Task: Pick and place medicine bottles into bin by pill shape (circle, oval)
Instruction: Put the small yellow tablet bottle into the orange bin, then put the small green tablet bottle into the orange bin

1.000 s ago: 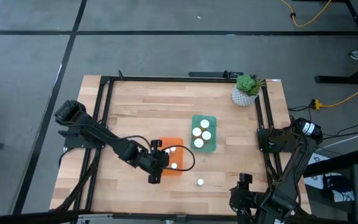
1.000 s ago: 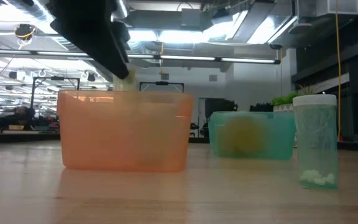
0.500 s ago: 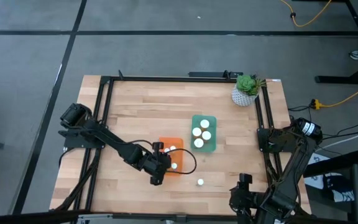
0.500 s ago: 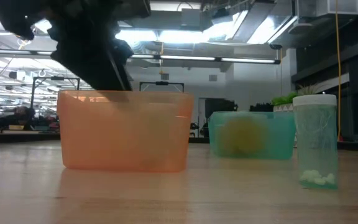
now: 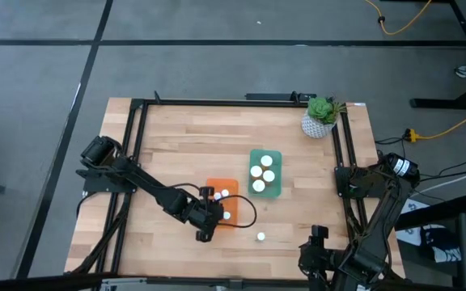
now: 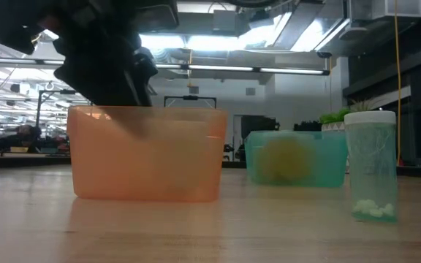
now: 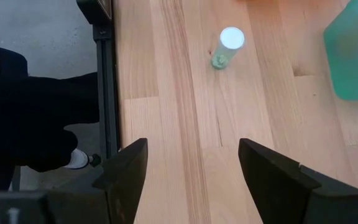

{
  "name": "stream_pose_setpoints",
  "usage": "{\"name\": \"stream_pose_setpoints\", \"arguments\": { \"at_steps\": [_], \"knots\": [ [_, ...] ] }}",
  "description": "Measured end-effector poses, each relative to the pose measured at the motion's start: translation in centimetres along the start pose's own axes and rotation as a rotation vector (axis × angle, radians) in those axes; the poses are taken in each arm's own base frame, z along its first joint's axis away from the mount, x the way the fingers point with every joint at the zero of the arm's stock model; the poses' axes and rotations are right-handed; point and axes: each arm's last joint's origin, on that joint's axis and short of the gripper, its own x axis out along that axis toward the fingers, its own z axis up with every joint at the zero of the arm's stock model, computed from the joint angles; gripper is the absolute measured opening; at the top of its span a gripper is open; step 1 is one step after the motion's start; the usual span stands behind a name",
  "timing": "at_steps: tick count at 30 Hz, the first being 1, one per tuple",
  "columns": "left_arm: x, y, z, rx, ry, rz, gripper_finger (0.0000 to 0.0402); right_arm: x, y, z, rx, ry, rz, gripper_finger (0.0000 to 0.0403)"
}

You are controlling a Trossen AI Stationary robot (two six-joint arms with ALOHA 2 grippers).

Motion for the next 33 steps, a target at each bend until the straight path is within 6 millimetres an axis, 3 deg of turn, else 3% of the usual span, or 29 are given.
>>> {"name": "stream_pose_setpoints", "arguments": {
  "at_steps": [19,33],
  "knots": [
    [-0.2,-0.1,0.2,0.001,-0.013,-0.025,0.0221,0.0,0.0,0.0,0.000,0.000,0.000,0.0255],
    [-2.8,0.5,1.3,-0.030,-0.097,-0.054,0.0225,0.0,0.0,0.0,-0.002,0.001,-0.001,0.0255]
  ]
}}
